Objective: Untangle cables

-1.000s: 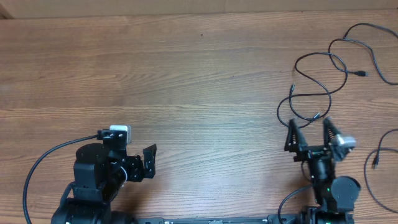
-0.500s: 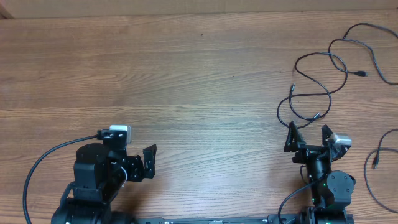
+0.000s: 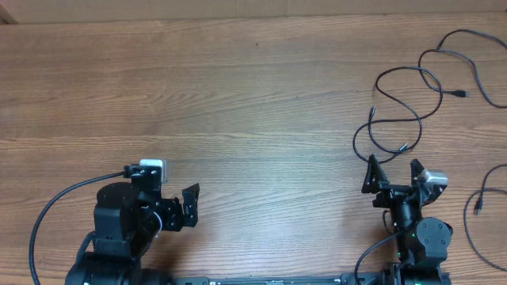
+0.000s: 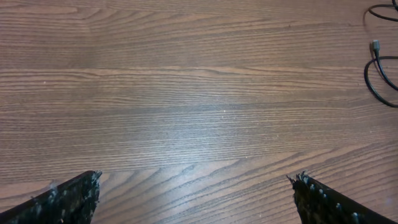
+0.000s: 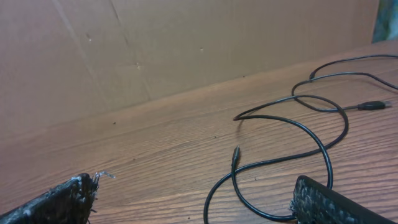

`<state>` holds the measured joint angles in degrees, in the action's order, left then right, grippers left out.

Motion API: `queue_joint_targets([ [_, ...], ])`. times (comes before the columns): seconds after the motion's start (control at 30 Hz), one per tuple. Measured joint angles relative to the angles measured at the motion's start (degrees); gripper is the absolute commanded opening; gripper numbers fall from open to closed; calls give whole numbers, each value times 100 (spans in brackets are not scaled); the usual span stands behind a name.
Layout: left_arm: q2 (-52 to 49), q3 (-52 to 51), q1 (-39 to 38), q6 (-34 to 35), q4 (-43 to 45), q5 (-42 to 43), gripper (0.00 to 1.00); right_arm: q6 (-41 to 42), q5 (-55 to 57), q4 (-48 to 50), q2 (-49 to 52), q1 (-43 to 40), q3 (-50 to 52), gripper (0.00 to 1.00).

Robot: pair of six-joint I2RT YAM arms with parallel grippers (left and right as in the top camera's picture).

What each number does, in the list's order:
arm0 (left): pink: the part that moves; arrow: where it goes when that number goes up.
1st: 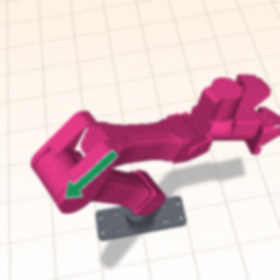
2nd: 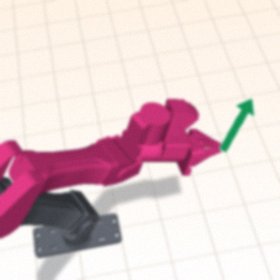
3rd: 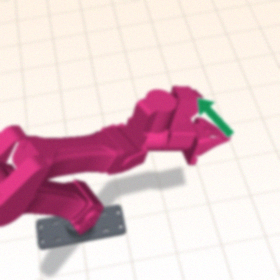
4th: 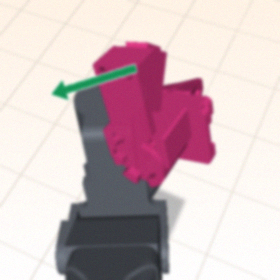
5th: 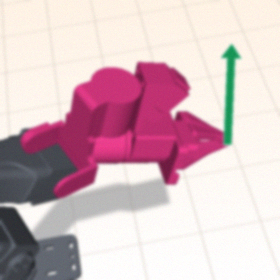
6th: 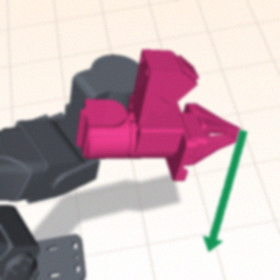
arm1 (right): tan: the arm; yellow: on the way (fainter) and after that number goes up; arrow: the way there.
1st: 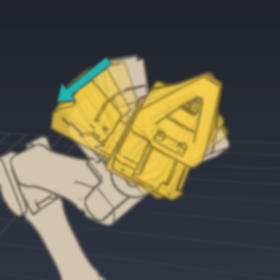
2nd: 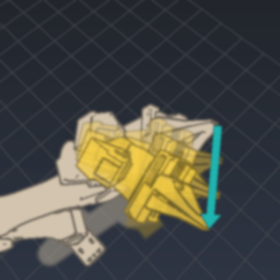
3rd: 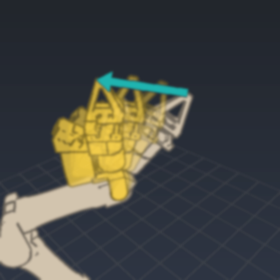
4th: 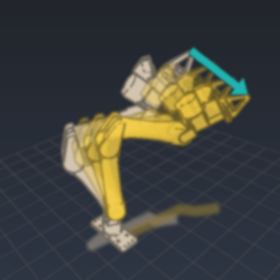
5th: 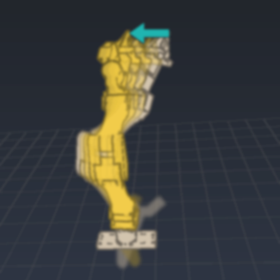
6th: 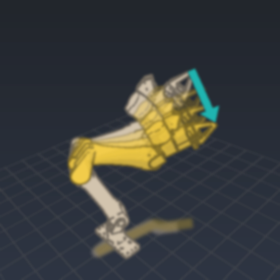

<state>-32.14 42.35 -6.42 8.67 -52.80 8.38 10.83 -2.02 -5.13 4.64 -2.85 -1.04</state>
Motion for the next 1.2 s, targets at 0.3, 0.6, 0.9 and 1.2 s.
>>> queue_joint_targets([
  [0.3, 0, 0, 0, 0, 0, 0, 100, -15, 2, -4, 0, 0, 0, 100],
  [0.6, 17, 0, 0, 0, -57, 0, 100, -17, 11, -4, 0, 0, 0, 100],
  [0.9, 988, -129, 365, -267, 1945, 55, 100, -15, 13, -4, 0, 0, 0, 100],
  [1.2, 2035, -1888, 765, -1025, 4924, 470, 100, -17, 13, -4, 0, 0, 0, 100],
])
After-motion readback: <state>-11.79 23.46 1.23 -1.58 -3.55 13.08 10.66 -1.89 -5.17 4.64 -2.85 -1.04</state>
